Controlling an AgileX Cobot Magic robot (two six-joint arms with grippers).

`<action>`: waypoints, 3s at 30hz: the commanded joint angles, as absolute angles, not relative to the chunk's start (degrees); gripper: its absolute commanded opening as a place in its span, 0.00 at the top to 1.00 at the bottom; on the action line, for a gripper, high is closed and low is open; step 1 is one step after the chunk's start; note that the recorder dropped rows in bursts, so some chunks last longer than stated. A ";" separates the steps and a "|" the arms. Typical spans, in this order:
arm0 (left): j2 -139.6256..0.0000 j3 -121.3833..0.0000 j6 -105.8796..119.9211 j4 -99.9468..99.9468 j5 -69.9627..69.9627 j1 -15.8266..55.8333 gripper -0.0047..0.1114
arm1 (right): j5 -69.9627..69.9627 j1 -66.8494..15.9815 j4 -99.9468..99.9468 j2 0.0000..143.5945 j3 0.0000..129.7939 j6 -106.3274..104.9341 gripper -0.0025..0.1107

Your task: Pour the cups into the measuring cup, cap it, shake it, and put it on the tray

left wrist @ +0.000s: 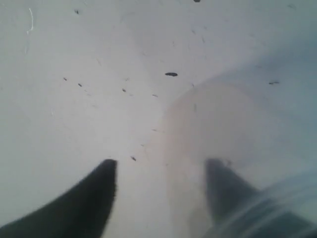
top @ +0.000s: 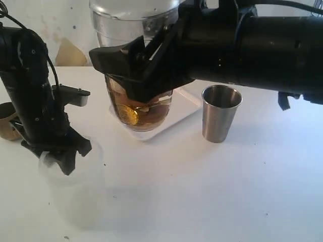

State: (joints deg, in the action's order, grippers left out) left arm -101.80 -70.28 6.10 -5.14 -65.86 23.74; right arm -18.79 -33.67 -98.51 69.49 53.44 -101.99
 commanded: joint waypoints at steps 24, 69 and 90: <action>-42.75 -42.37 -10.40 -0.47 -26.08 24.10 0.06 | -16.40 -33.12 -94.05 68.93 52.61 -101.67 0.98; -6.97 -17.67 -2.66 -8.29 -1.92 24.10 0.96 | -20.83 -33.12 -91.25 69.38 52.61 -99.87 0.98; 0.00 0.00 -2.66 0.44 -12.06 0.62 0.96 | -17.43 -33.36 -78.32 75.66 52.61 -98.83 0.98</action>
State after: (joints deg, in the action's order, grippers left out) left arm -0.32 -0.35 -2.82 -0.44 -10.31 0.84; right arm -17.07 -33.62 -80.27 74.97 52.07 -98.95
